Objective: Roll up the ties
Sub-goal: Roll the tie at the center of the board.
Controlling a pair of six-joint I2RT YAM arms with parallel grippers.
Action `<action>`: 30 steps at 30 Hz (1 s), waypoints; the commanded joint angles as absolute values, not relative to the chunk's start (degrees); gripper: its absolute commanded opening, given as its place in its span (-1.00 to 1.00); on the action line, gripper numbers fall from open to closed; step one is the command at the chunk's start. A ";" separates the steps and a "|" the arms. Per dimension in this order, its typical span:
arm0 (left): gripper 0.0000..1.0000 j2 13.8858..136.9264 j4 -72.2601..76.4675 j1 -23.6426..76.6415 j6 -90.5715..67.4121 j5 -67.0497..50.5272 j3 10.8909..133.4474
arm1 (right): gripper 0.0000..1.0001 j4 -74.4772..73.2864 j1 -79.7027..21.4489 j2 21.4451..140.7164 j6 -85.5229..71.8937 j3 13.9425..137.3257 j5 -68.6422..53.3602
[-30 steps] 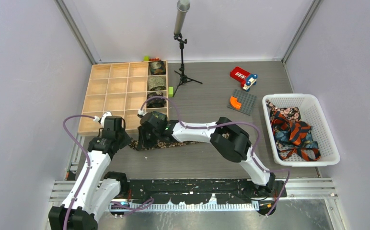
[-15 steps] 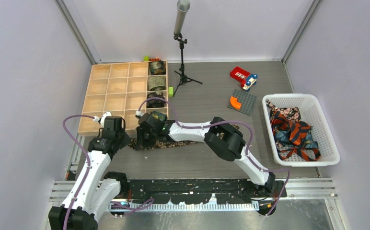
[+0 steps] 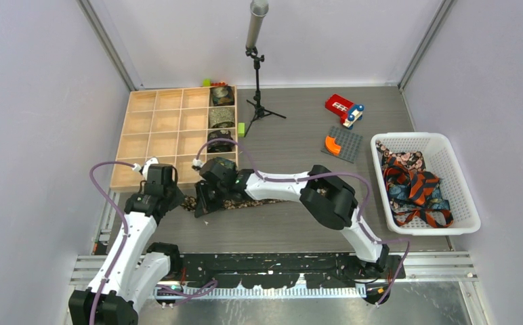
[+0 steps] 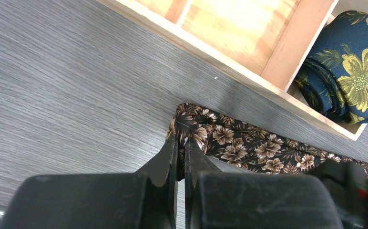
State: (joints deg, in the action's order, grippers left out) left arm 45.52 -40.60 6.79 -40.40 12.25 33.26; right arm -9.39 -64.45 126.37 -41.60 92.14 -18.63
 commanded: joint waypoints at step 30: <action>-1.00 42.92 -41.72 7.08 -41.13 15.07 34.97 | -1.00 -6.10 -61.94 135.60 -50.78 106.54 -20.04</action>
State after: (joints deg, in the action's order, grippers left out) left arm 44.42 -40.97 6.79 -40.47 12.93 33.26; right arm -9.45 -61.60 134.26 -48.73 103.07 -17.93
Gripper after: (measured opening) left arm 0.033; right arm 0.027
